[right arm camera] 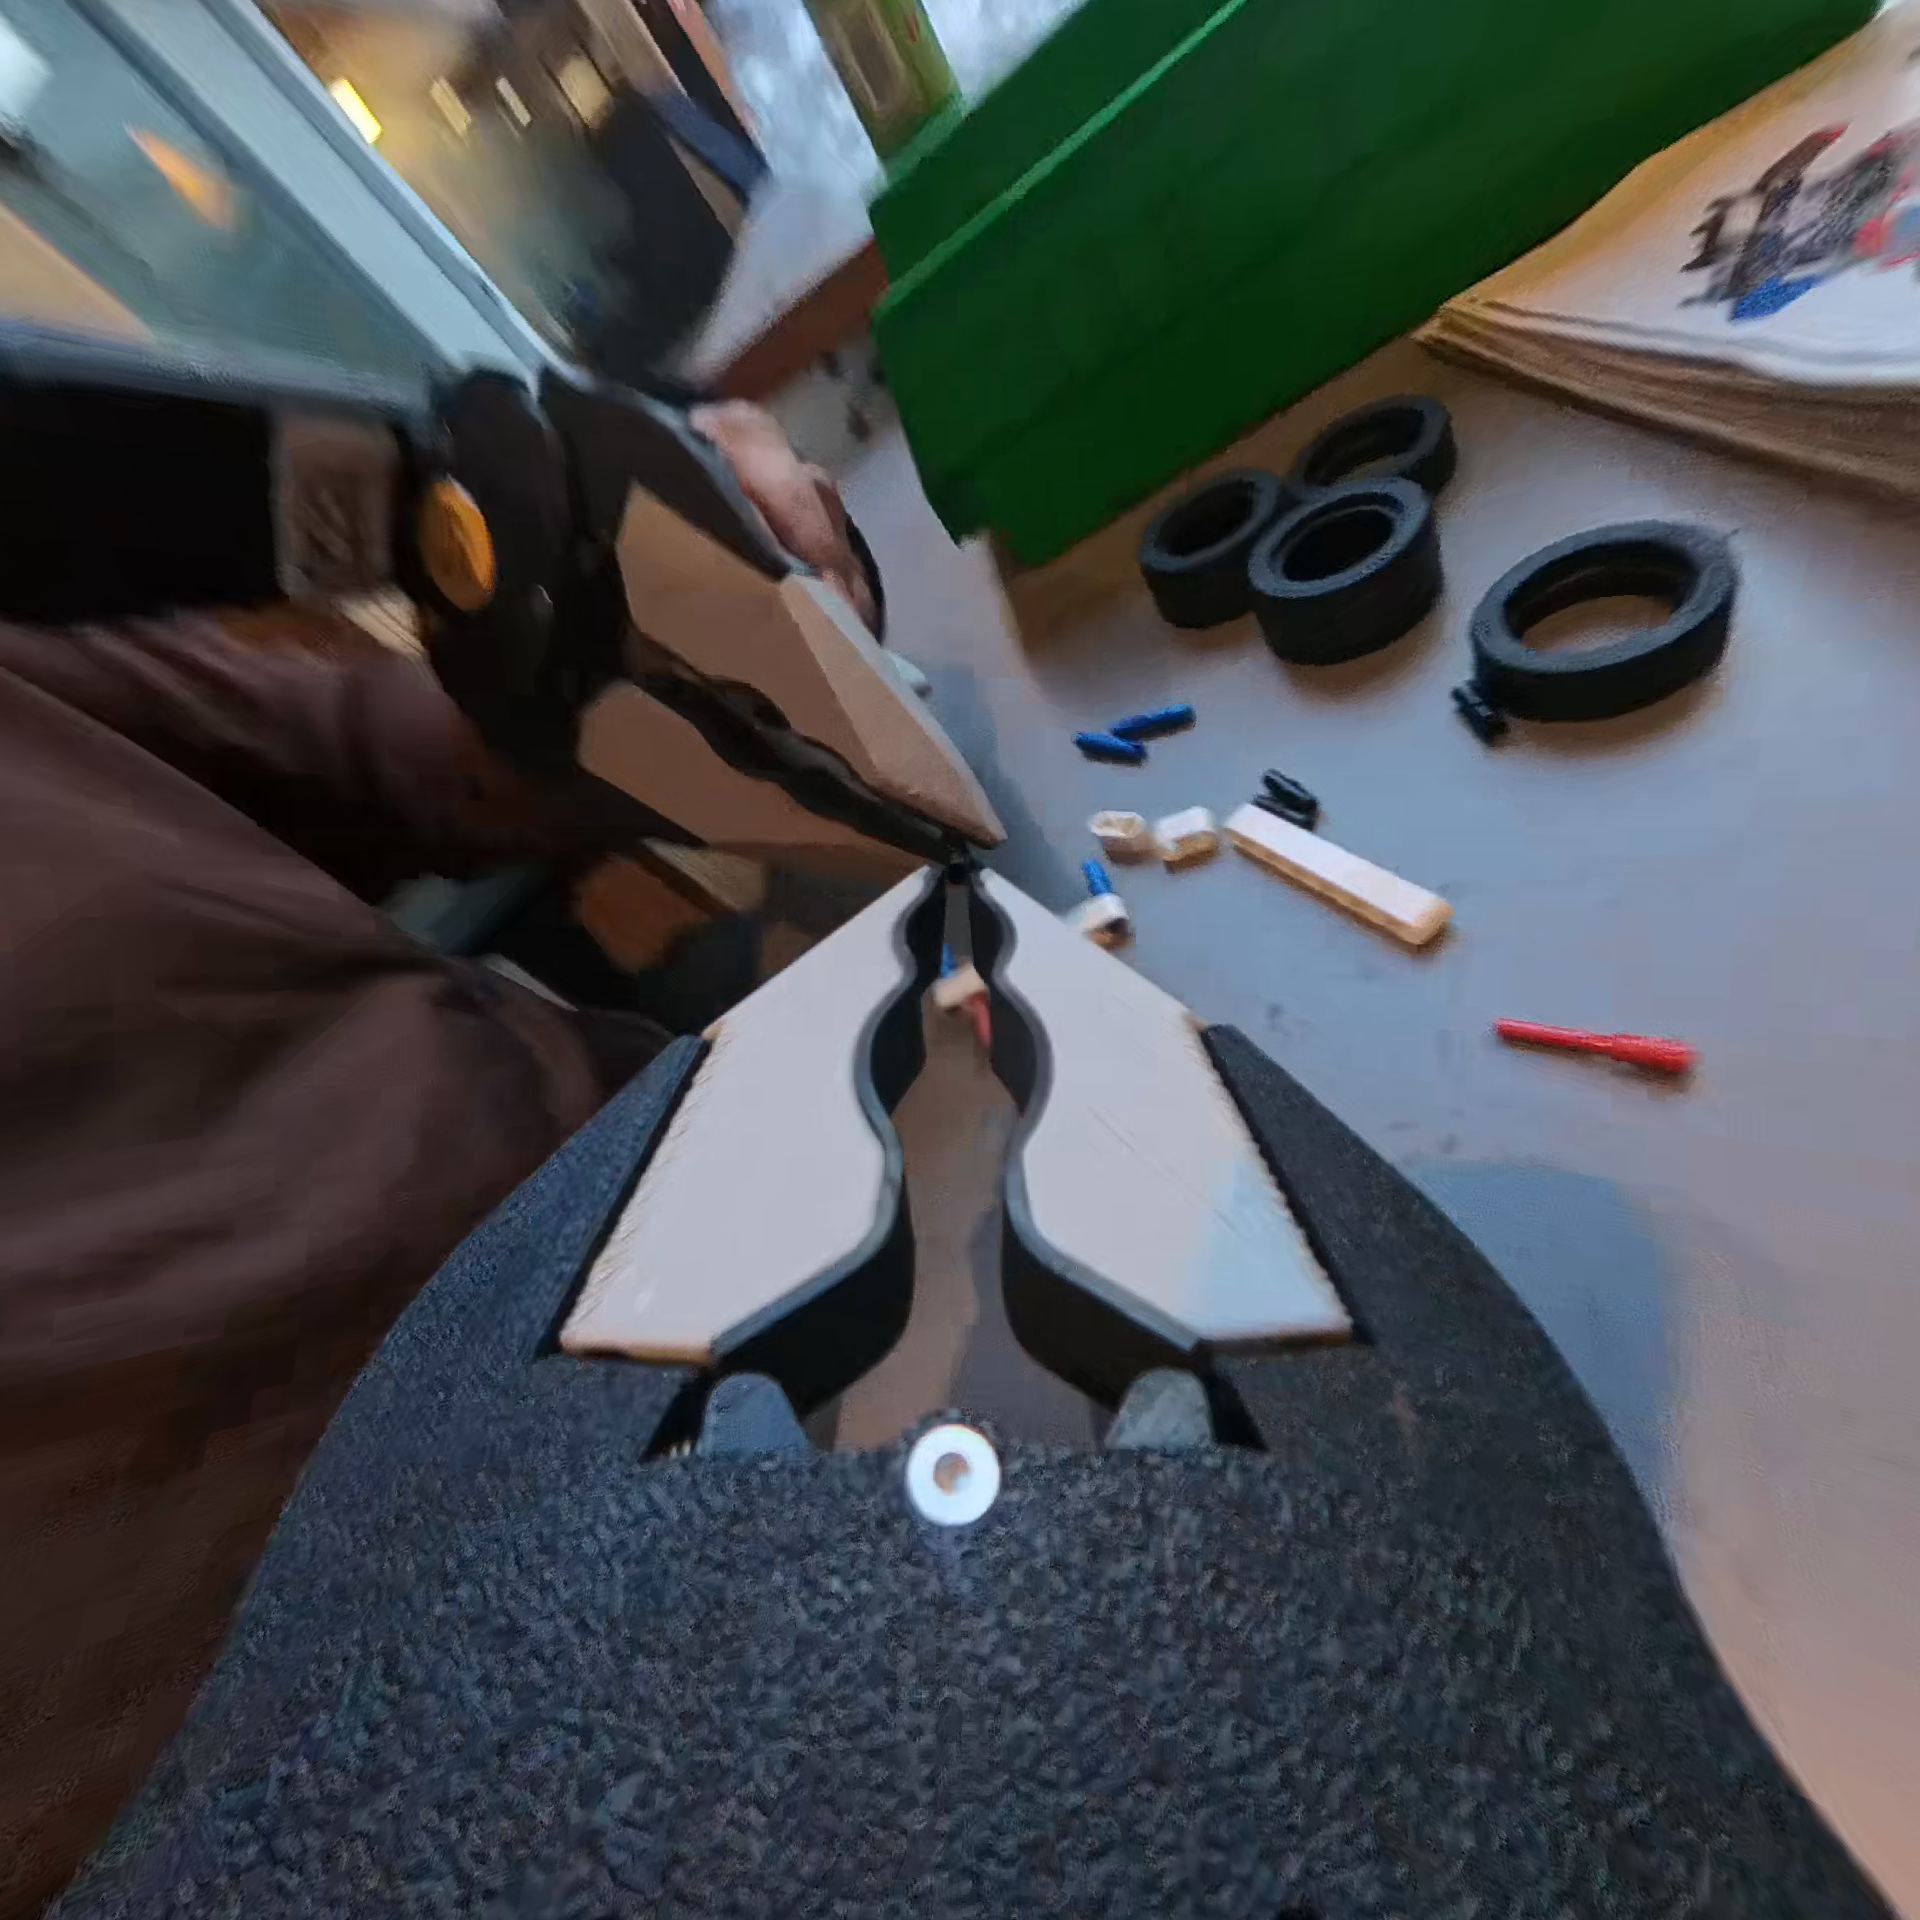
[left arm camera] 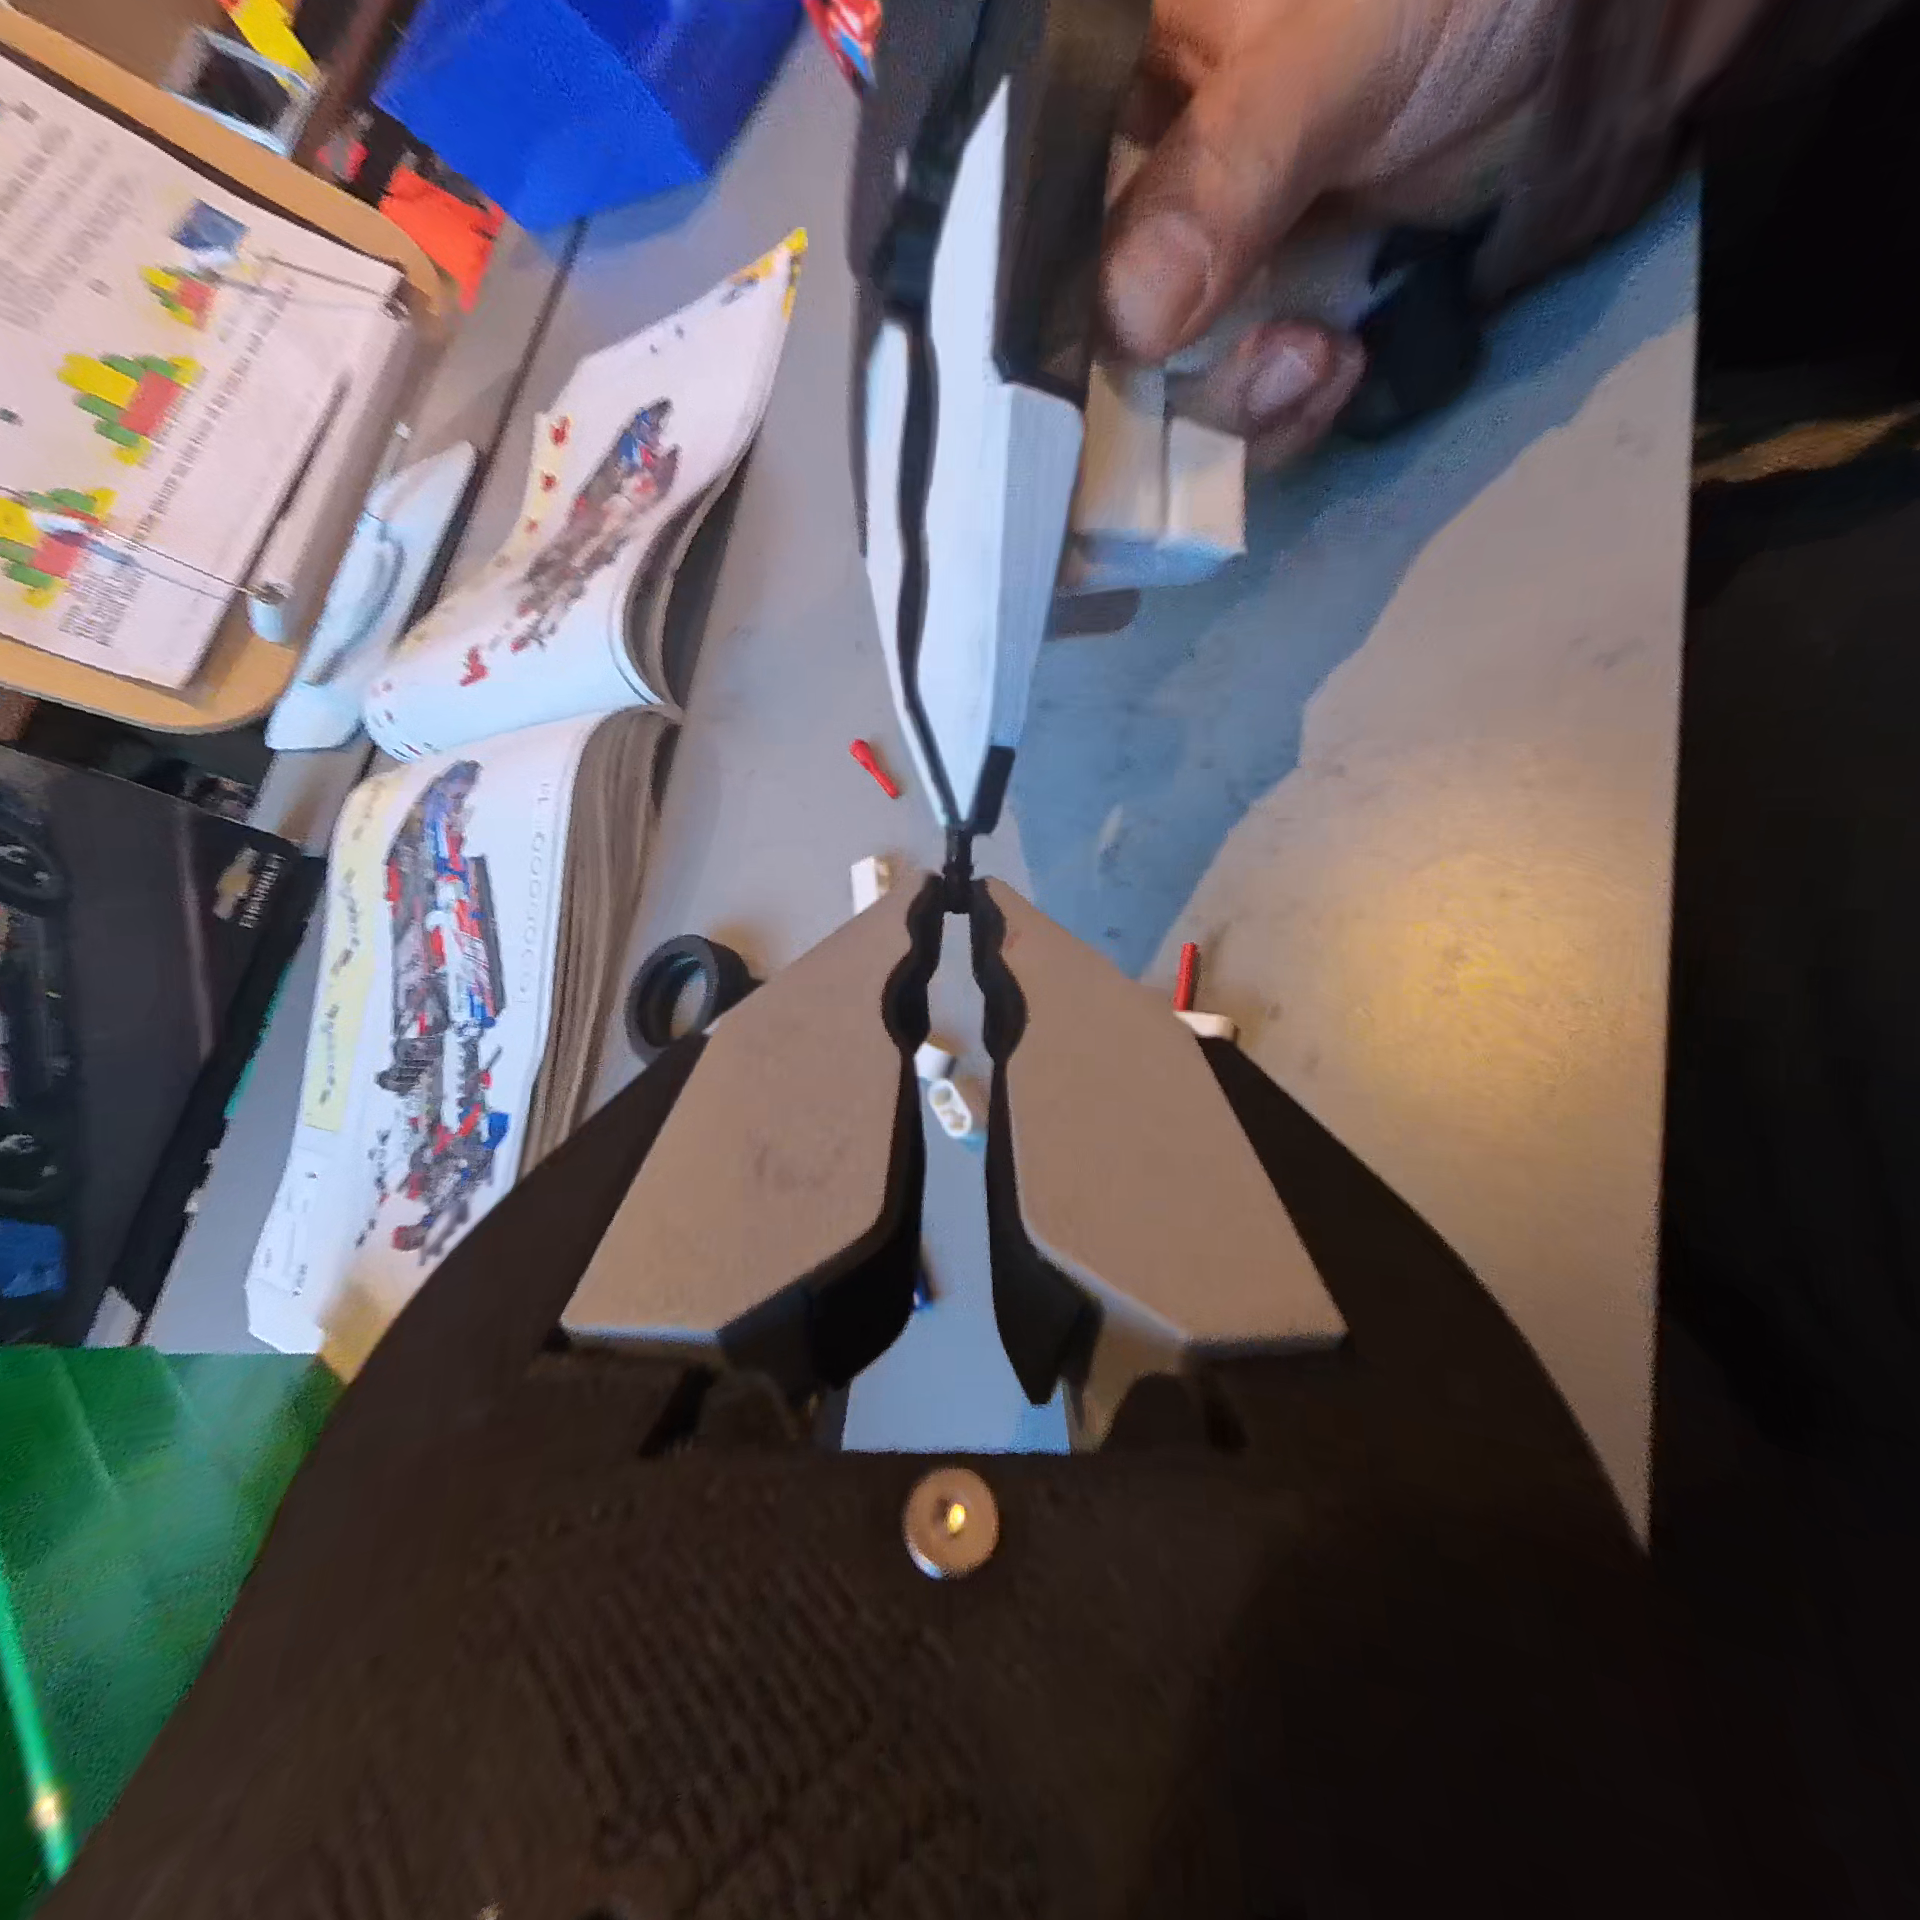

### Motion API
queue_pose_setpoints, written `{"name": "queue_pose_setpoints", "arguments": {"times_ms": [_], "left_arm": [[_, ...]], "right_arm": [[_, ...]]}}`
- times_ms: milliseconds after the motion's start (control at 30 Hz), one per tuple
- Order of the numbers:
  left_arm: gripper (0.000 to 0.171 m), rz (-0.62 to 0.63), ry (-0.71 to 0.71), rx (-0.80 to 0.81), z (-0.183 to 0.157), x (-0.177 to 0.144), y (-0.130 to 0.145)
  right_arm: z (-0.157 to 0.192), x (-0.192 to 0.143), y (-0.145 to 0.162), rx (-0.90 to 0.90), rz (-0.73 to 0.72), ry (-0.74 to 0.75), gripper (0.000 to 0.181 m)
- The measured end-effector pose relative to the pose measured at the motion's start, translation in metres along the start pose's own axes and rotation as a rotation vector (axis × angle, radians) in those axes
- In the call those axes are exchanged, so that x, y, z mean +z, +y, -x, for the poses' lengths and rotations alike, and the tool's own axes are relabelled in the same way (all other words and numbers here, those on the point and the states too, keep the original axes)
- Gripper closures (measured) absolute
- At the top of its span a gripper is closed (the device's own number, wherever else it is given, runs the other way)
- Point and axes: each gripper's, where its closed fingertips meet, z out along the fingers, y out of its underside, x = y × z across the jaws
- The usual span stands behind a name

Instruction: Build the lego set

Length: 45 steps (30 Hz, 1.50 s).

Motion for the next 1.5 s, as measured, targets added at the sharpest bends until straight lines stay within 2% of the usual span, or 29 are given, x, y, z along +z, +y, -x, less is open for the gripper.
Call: {"name": "queue_pose_setpoints", "arguments": {"times_ms": [133,233,333,467,567,1000,1500], "left_arm": [[0.17,0.06,0.113,-0.06,-0.013,0.006,0.011],[0.169,0.075,0.17,-0.097,-0.019,0.006,0.012],[0.17,0.104,0.185,-0.077,-0.022,0.007,0.016],[0.17,0.123,0.213,-0.071,-0.027,0.008,0.019],[0.17,0.123,0.216,-0.076,-0.029,0.009,0.019],[0.17,0.126,0.295,-0.172,-0.034,0.006,0.022],[0.17,0.122,0.314,-0.228,-0.037,0.007,0.024]], "right_arm": [[-0.014,0.001,0.016,-0.364,0.172,0.262,0.175],[-0.014,0.005,0.023,-0.576,0.257,0.359,0.175],[-0.015,0.007,0.026,-0.691,0.296,0.422,0.172],[-0.011,0.011,0.032,-0.751,0.324,0.406,0.169],[-0.014,0.012,0.035,-0.787,0.353,0.426,0.178],[-0.009,0.014,0.037,-0.853,0.353,0.419,0.174],[-0.006,0.017,0.036,-0.83,0.324,0.398,0.179]]}}
